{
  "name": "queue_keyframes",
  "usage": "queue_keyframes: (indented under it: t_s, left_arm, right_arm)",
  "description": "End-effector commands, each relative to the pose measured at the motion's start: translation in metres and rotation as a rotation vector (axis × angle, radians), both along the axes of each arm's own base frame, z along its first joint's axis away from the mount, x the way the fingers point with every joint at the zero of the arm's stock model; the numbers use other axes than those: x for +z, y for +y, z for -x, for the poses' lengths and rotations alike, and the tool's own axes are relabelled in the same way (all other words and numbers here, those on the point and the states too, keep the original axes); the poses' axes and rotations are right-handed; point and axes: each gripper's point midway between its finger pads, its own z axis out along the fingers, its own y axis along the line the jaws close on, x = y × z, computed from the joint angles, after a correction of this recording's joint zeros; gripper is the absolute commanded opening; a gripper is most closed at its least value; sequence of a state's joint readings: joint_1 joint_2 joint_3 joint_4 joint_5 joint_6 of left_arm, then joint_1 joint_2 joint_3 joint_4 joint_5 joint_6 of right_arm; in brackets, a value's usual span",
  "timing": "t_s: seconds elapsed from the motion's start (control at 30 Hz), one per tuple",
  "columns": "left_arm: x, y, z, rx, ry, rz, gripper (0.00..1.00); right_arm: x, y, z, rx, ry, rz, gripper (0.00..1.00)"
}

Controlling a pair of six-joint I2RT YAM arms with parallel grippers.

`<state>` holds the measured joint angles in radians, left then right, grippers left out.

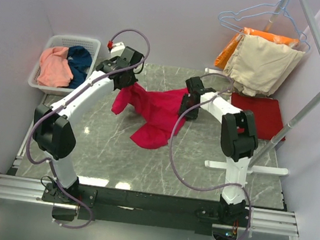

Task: Fold and stack the t-shirts
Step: Flatten the tshirt out

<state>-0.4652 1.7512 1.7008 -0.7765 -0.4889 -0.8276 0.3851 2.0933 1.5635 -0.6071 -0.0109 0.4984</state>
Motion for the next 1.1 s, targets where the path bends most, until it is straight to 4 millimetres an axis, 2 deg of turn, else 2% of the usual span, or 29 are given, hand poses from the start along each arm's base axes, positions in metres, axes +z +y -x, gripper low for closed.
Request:
queue_keyframes:
  t_s: [0.0,0.1,0.2,0.23,0.27,0.33,0.37,0.43,0.47,0.53,0.57,0.6,0.63,0.7,0.8,0.9,0.93,1.0,1.07]
  left_arm:
    - [0.025,0.007,0.004,-0.008,-0.052,0.018,0.01]
    - [0.031,0.010,0.006,-0.009,-0.059,0.015,0.01]
    - [0.038,0.015,0.008,-0.015,-0.067,0.005,0.01]
    - [0.044,0.017,0.009,-0.015,-0.078,0.004,0.01]
    - [0.051,0.018,0.009,-0.015,-0.092,0.004,0.01]
    - [0.065,0.028,0.012,-0.012,-0.116,-0.019,0.01]
    - [0.077,0.031,0.012,-0.011,-0.140,-0.024,0.01]
    - [0.098,0.042,0.016,-0.006,-0.181,-0.050,0.01]
    - [0.111,0.046,0.017,-0.005,-0.210,-0.050,0.01]
    - [0.136,0.055,0.024,-0.008,-0.266,-0.056,0.01]
    - [0.145,0.058,0.027,-0.010,-0.287,-0.054,0.01]
    - [0.160,0.063,0.034,-0.016,-0.322,-0.056,0.01]
    - [0.170,0.064,0.038,-0.022,-0.346,-0.054,0.01]
    - [0.189,0.071,0.050,-0.025,-0.392,-0.053,0.01]
    - [0.209,0.079,0.068,-0.023,-0.439,-0.040,0.01]
    - [0.220,0.079,0.084,-0.054,-0.470,-0.007,0.01]
    - [0.216,0.078,0.088,-0.065,-0.462,-0.003,0.01]
    - [0.217,0.076,0.099,-0.103,-0.471,0.014,0.03]
    - [0.204,0.073,0.104,-0.130,-0.437,0.013,0.06]
  right_arm:
    - [0.009,0.024,-0.016,0.050,-0.029,-0.046,0.30]
    - [0.015,0.023,-0.018,0.043,-0.044,-0.038,0.00]
    - [0.034,0.019,-0.016,0.026,-0.079,-0.023,0.00]
    - [0.040,0.009,-0.018,-0.002,-0.107,0.016,0.00]
    - [0.063,0.004,-0.018,-0.016,-0.155,0.018,0.00]
    - [0.081,-0.010,-0.016,-0.052,-0.209,0.061,0.00]
    - [0.109,-0.016,-0.013,-0.066,-0.263,0.062,0.00]
    - [0.137,-0.032,-0.013,-0.105,-0.331,0.104,0.00]
    - [0.163,-0.039,-0.008,-0.119,-0.380,0.108,0.00]
    - [0.197,-0.049,-0.007,-0.148,-0.453,0.120,0.00]
    - [0.222,-0.058,-0.003,-0.172,-0.507,0.129,0.00]
    - [0.242,-0.063,-0.003,-0.187,-0.549,0.127,0.00]
    - [0.257,-0.068,-0.002,-0.203,-0.581,0.131,0.00]
    - [0.300,-0.080,0.006,-0.238,-0.672,0.126,0.00]
    - [0.347,-0.092,0.017,-0.267,-0.776,0.110,0.00]
    - [0.386,-0.101,0.030,-0.286,-0.863,0.093,0.00]
    - [0.398,-0.103,0.037,-0.289,-0.890,0.078,0.00]
    - [0.411,-0.103,0.043,-0.280,-0.918,0.057,0.00]
    - [0.417,-0.106,0.051,-0.280,-0.926,0.045,0.00]
